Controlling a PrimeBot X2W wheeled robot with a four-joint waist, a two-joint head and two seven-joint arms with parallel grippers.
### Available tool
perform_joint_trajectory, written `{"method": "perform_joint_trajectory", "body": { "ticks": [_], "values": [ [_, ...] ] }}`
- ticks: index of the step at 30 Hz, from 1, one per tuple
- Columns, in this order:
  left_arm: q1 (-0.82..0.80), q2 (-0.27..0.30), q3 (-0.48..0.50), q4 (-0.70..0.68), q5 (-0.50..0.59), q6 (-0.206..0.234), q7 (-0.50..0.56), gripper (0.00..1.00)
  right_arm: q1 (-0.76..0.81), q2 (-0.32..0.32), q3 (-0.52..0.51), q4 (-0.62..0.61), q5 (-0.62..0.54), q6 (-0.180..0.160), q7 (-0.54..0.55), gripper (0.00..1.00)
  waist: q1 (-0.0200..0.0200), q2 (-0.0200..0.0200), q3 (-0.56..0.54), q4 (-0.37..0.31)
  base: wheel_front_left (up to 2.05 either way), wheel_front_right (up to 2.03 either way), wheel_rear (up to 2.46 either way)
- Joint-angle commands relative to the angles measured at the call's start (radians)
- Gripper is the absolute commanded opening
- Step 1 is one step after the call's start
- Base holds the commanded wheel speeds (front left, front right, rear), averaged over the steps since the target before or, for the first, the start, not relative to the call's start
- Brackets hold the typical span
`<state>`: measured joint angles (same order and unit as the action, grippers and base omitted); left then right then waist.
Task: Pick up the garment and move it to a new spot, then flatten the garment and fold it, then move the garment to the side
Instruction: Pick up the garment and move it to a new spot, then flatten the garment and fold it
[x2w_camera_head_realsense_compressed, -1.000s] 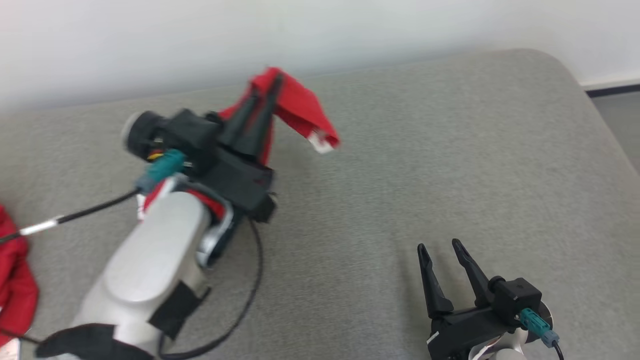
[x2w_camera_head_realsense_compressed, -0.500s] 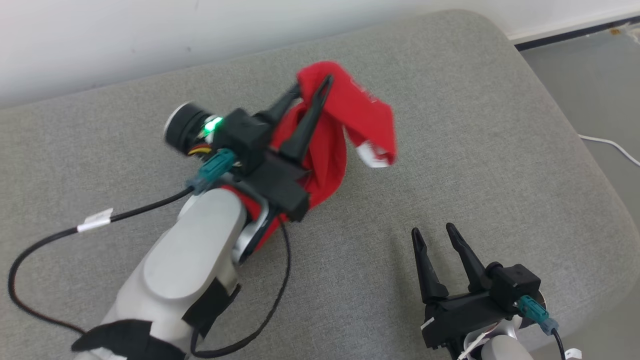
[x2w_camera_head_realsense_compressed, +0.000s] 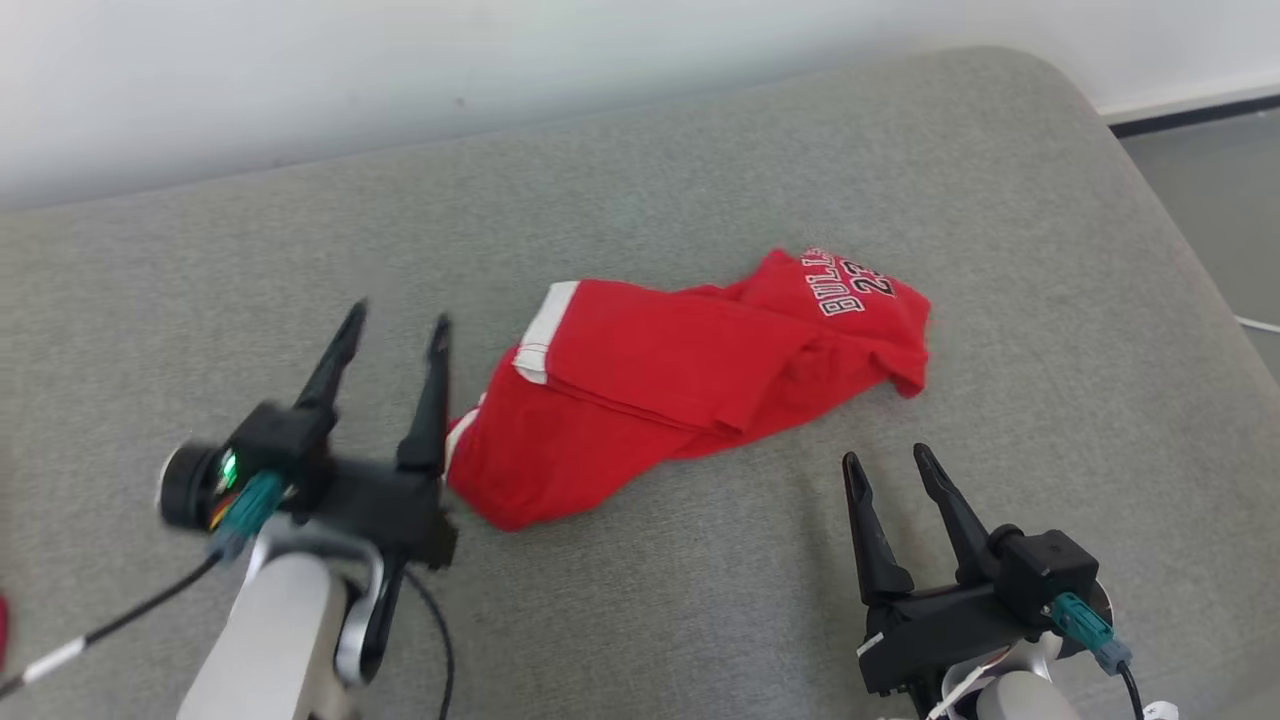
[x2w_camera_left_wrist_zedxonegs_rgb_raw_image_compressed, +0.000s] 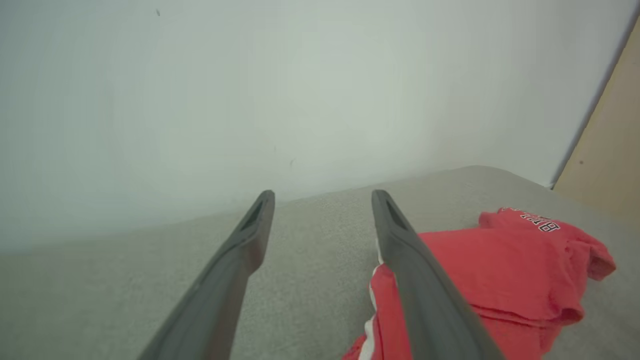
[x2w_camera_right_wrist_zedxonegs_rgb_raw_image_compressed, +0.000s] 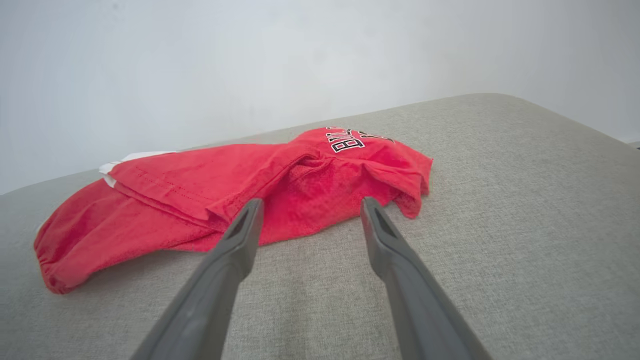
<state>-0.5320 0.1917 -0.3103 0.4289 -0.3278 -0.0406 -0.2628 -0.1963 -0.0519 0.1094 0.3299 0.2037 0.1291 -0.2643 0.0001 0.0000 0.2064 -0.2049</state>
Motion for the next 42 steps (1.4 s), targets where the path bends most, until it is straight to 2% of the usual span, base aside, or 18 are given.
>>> {"method": "perform_joint_trajectory", "body": {
  "ticks": [1, 6, 13, 19, 31, 42],
  "values": [
    [0.042, -0.002, 0.026, -0.011, 0.005, 0.007, -0.003, 1.0, 0.013, 0.002, -0.001, -0.003, -0.005, 0.003, 0.0, 1.0, -0.0001, 0.0, -0.025, 0.034, 0.0, 0.0, 0.0],
    [0.199, -0.021, 0.149, -0.072, 0.045, 0.002, -0.003, 1.0, 0.021, 0.001, -0.009, -0.001, -0.016, 0.003, 0.0, 1.0, -0.0001, 0.0, -0.049, 0.07, 0.0, 0.0, 0.0],
    [0.388, -0.081, 0.301, -0.175, 0.115, -0.008, -0.003, 1.0, 0.041, 0.002, -0.024, -0.005, -0.032, 0.003, 0.0, 1.0, -0.0001, 0.0, -0.083, 0.113, 0.0, 0.0, 0.0],
    [0.494, -0.112, 0.366, -0.173, 0.172, -0.037, -0.003, 1.0, 0.066, 0.001, -0.035, 0.001, -0.044, 0.003, 0.0, 1.0, -0.0001, 0.0, -0.118, 0.142, 0.0, 0.0, 0.0],
    [0.589, -0.141, 0.358, -0.162, 0.203, -0.065, -0.003, 1.0, 0.094, 0.001, -0.038, 0.024, -0.059, 0.003, 0.0, 1.0, -0.0001, 0.0, -0.149, 0.197, 0.0, 0.0, 0.0],
    [0.535, -0.142, 0.262, -0.144, 0.165, -0.066, -0.003, 1.0, -0.053, -0.027, 0.034, 0.056, -0.076, 0.003, 0.0, 1.0, -0.0001, 0.0, -0.08, 0.307, 0.0, 0.0, 0.0]
  ]
}}
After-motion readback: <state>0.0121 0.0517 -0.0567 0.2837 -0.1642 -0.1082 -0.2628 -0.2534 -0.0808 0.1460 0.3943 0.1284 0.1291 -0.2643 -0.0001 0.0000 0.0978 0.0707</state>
